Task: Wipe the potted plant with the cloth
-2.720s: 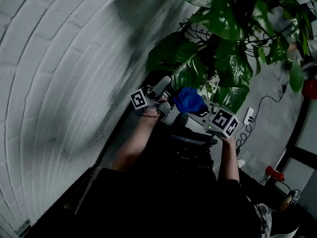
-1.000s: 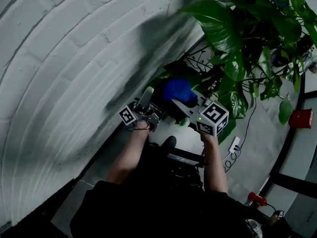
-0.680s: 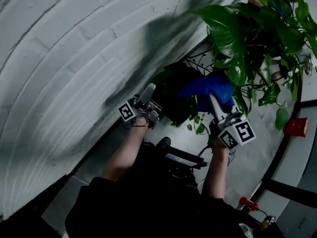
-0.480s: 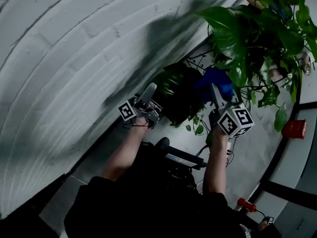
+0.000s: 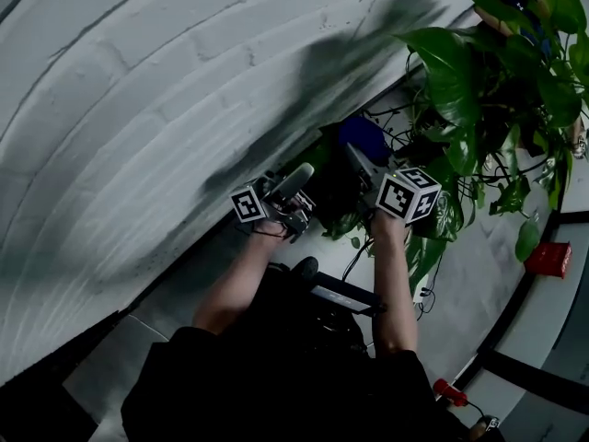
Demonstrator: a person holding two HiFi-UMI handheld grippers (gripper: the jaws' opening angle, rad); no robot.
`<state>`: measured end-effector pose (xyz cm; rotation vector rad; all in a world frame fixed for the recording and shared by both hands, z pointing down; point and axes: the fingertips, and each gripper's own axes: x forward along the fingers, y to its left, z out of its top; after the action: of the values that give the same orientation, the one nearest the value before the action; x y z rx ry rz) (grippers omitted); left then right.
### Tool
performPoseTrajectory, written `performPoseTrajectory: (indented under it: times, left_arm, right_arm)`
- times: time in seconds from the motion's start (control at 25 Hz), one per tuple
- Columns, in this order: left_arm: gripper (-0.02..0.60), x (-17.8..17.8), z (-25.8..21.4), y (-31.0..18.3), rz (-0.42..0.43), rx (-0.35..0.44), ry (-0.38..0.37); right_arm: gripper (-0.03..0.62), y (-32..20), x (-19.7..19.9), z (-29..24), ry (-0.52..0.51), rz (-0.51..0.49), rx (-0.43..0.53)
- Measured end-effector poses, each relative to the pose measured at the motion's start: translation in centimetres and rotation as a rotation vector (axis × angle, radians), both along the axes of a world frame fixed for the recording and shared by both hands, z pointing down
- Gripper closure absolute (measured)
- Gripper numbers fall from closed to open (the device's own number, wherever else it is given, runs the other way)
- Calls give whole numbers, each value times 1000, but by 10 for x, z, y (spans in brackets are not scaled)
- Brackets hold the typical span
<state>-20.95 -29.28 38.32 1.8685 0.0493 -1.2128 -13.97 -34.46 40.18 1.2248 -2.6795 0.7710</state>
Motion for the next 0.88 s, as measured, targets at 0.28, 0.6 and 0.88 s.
performPoseTrajectory:
  times: [0.28,0.6,0.88]
  left_arm:
    - [235,-7,5,2,-9,-8,-3]
    - [202,-20,13,-2,-29,-74,67]
    - [176,-25,16,-2,-23,-105,91]
  right_arm:
    - [535,26,-47,-4,1,-154,-6]
    - [534,72,-66,-26,11,-292,75]
    - [534,62,17,-80,18,18,254]
